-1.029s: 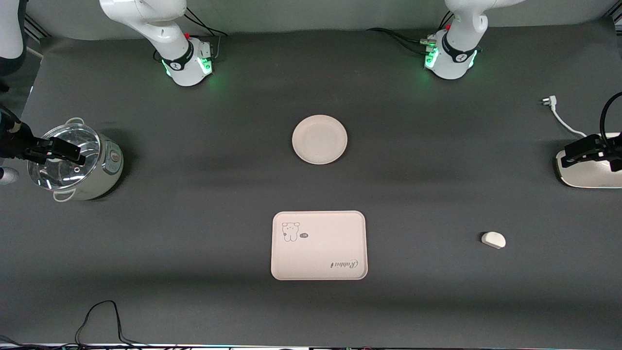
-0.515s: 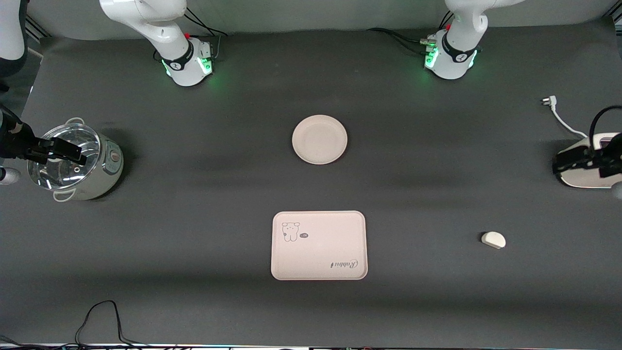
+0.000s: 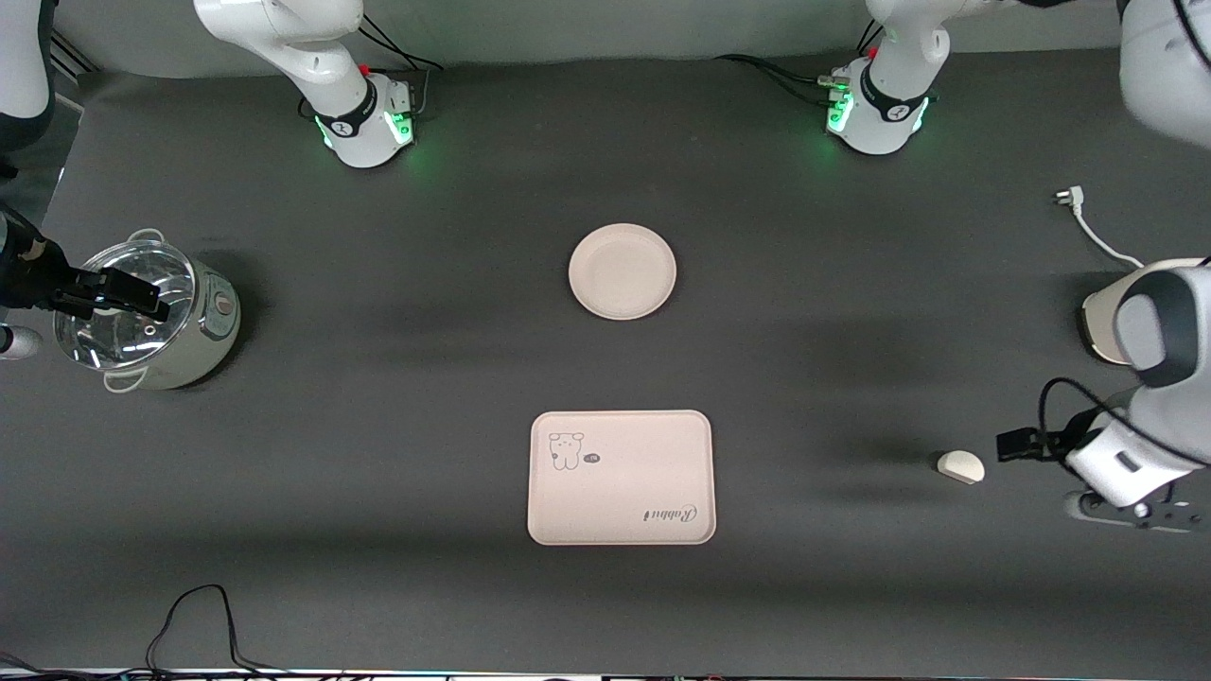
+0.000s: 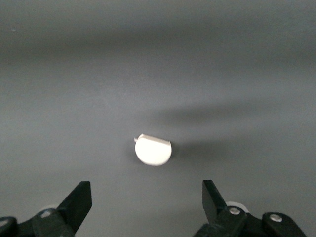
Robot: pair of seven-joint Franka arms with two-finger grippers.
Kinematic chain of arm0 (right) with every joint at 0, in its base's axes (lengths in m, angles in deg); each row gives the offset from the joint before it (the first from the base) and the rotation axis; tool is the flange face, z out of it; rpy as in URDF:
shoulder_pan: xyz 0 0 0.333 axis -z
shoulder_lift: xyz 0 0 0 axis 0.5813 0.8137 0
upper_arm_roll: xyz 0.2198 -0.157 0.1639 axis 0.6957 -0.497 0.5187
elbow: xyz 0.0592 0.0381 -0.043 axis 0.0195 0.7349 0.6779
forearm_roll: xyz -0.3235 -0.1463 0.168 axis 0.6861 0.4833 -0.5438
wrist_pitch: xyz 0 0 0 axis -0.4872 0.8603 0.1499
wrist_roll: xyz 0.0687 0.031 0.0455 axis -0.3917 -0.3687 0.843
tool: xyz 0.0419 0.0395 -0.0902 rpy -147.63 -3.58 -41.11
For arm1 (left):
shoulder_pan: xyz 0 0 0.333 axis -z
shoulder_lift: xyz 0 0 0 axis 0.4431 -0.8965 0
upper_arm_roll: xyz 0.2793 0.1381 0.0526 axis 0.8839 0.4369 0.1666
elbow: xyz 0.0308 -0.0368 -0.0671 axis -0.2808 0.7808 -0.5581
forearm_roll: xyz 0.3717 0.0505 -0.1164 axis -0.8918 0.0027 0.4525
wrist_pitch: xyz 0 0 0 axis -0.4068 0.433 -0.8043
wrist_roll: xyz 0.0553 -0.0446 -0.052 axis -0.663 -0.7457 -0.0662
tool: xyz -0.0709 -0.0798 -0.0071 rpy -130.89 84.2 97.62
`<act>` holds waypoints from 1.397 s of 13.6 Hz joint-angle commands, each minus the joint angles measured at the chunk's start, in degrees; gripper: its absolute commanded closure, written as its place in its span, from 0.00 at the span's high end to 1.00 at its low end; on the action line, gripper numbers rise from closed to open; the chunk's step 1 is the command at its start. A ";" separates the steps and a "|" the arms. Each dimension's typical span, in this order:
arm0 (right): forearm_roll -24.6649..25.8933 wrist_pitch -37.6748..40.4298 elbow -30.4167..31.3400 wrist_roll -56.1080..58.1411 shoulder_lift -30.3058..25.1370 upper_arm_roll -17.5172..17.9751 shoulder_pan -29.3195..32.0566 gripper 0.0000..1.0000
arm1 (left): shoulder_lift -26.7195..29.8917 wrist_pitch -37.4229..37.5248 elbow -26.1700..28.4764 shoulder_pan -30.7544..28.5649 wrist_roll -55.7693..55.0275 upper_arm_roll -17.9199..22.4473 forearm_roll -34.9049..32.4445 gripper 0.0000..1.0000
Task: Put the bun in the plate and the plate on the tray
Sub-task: 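Lower the left gripper onto the white bun and close on it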
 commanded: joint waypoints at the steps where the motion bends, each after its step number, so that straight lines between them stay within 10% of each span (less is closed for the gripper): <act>1: 1.07 0.47 0.00 0.34 -0.24 0.11 0.16 1.00 | -6.00 -7.32 -1.08 -0.07 -0.10 0.33 -3.18 1.00; 7: 1.07 0.56 0.00 0.17 -0.24 0.11 0.08 1.00 | -8.30 -26.13 11.38 -0.60 -0.54 0.33 -2.66 1.00; 12: 1.07 0.56 0.00 0.16 -0.15 0.11 0.07 1.00 | -8.21 -25.19 13.51 -0.69 -2.12 0.33 -2.66 0.97; 16: 1.07 0.56 0.00 0.16 -0.15 0.11 0.08 1.00 | -7.77 -21.59 13.51 -0.87 -2.03 0.24 -2.57 0.05; 19: 1.07 0.56 0.00 0.25 -0.15 0.11 0.16 1.00 | -7.34 -20.02 12.98 -0.86 -1.60 0.16 -2.57 0.00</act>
